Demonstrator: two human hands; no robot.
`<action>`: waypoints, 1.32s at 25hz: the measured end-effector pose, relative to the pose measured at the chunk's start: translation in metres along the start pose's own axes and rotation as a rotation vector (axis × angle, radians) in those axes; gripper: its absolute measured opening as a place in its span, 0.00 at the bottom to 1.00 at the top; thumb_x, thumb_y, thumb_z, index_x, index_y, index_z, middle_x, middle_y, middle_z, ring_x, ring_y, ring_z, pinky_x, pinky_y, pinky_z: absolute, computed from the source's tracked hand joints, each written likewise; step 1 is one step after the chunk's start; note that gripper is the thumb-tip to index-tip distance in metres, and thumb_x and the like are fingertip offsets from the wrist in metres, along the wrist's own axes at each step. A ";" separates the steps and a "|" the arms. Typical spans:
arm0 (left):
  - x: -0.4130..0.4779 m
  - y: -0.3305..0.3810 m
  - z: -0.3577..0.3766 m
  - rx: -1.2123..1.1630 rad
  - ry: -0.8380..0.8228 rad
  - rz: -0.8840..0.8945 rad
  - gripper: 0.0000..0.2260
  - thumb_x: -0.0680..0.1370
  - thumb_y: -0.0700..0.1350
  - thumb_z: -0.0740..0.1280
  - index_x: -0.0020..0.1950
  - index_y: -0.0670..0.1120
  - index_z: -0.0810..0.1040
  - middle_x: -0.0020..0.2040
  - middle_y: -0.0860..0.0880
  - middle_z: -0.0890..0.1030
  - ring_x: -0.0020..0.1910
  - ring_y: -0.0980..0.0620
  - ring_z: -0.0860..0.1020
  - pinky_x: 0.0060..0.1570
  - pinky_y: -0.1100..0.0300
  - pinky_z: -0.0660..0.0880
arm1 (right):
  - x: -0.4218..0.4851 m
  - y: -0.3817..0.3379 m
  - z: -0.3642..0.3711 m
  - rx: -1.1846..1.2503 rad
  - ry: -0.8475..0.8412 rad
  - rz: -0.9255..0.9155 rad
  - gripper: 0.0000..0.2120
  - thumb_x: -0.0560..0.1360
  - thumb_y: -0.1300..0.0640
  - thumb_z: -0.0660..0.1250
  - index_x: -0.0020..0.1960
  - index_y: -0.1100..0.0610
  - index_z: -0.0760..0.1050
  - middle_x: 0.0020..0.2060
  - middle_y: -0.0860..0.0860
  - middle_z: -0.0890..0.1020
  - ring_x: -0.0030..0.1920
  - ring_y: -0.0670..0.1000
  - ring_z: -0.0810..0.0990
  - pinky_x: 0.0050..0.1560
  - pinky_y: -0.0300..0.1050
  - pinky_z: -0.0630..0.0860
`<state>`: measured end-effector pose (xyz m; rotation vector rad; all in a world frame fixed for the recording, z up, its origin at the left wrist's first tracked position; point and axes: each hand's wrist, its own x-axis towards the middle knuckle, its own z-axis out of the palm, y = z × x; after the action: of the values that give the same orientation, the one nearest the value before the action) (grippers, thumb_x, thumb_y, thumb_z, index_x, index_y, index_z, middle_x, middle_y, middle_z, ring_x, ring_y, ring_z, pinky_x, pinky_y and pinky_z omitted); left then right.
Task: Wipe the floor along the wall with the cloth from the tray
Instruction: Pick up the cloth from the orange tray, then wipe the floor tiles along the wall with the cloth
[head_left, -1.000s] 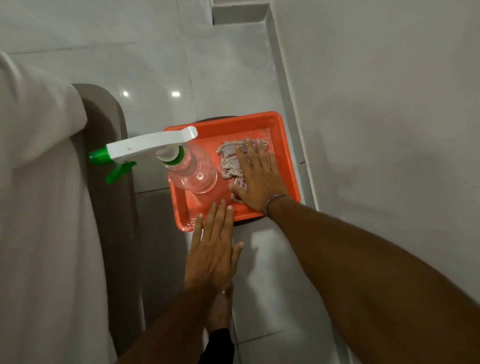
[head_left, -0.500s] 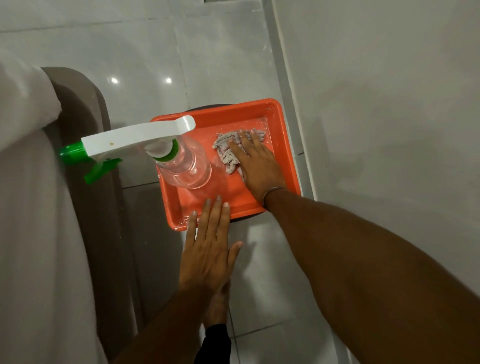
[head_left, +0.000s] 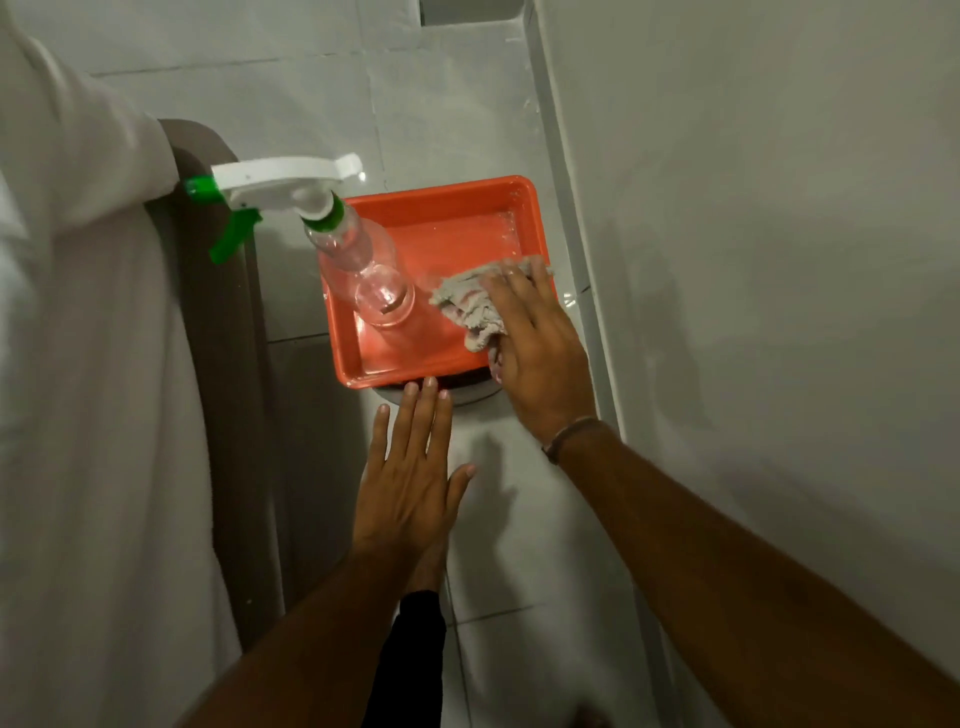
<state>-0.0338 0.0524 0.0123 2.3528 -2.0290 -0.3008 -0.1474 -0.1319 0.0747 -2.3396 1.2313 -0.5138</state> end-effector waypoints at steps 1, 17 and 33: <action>-0.016 0.010 -0.002 -0.002 -0.009 -0.005 0.37 0.88 0.63 0.50 0.89 0.40 0.54 0.90 0.39 0.53 0.90 0.40 0.50 0.88 0.40 0.45 | -0.032 0.002 -0.013 0.001 -0.004 0.048 0.27 0.82 0.53 0.56 0.79 0.59 0.66 0.78 0.59 0.69 0.82 0.62 0.59 0.77 0.60 0.67; -0.271 0.135 0.166 -0.022 -0.252 -0.063 0.38 0.87 0.66 0.46 0.88 0.39 0.60 0.89 0.39 0.58 0.88 0.36 0.57 0.84 0.34 0.61 | -0.473 0.129 0.045 0.025 -0.502 0.426 0.30 0.80 0.47 0.49 0.77 0.57 0.70 0.77 0.55 0.72 0.81 0.61 0.63 0.74 0.64 0.71; -0.170 0.119 0.391 -0.114 -0.046 -0.061 0.36 0.87 0.62 0.50 0.90 0.44 0.46 0.91 0.41 0.44 0.90 0.41 0.43 0.87 0.37 0.43 | -0.407 0.243 0.252 -0.454 -0.268 0.068 0.32 0.85 0.42 0.50 0.84 0.56 0.51 0.84 0.57 0.53 0.84 0.61 0.49 0.83 0.61 0.48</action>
<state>-0.2349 0.2444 -0.3322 2.3634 -1.9061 -0.4639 -0.3983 0.1396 -0.3147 -2.6068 1.4002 0.1191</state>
